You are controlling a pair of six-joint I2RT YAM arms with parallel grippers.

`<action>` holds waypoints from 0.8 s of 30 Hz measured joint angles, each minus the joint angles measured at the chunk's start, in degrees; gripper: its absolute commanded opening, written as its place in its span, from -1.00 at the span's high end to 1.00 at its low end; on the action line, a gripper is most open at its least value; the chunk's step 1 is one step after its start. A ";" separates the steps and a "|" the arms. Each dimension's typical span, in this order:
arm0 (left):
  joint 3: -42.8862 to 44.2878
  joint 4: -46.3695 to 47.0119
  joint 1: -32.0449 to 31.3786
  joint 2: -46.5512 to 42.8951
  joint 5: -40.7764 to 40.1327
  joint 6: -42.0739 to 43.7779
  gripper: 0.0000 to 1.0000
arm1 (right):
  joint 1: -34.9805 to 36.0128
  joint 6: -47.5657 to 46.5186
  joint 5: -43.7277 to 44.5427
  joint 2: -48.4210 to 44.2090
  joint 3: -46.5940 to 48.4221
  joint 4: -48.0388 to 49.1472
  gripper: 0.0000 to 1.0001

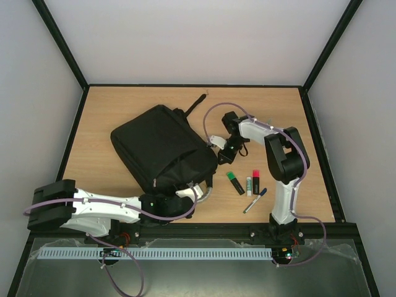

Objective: Pack the student bag
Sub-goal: Zip the student bag at the center of the board.

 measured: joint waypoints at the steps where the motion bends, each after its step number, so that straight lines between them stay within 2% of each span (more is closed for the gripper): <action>1: -0.24 0.02 -0.28 -0.26 -0.02 0.11 0.95 | -0.15 -0.59 0.48 0.59 0.96 -0.24 0.98; 10: -1.51 0.66 -3.43 -0.96 -0.72 1.77 0.95 | -0.85 -5.14 2.08 4.48 7.65 -2.10 0.97; 19: -2.95 2.21 -4.15 -3.13 -0.63 3.15 0.95 | -0.46 -4.26 2.12 8.63 13.40 -2.73 0.90; 22: -3.13 2.58 -4.15 -3.10 -0.90 3.17 0.84 | -0.44 -3.45 1.86 8.98 13.73 -2.69 0.78; 24: -3.13 2.58 -4.15 -3.08 -1.29 2.97 0.66 | -0.55 -2.69 1.95 8.94 13.90 -2.19 0.62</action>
